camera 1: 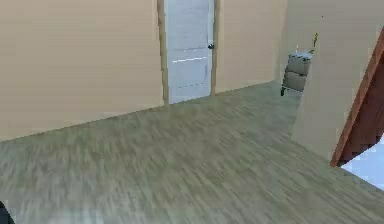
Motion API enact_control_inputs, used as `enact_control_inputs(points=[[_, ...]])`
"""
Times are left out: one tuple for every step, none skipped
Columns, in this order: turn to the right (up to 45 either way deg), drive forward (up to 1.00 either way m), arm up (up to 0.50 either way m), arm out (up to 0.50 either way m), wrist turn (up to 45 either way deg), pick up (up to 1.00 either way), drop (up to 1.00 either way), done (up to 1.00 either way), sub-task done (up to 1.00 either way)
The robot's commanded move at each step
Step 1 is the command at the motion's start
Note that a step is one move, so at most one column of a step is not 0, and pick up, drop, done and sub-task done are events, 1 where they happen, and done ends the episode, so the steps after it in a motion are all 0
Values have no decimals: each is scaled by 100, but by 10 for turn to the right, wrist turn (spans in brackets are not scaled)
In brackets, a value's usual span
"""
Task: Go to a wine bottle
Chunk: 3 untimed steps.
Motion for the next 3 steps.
enact_control_inputs(points=[[450,0,0,0,0,0,0,0,0],[120,0,0,0,0,0,0,0,0],[0,15,0,0,0,0,0,0,0]])
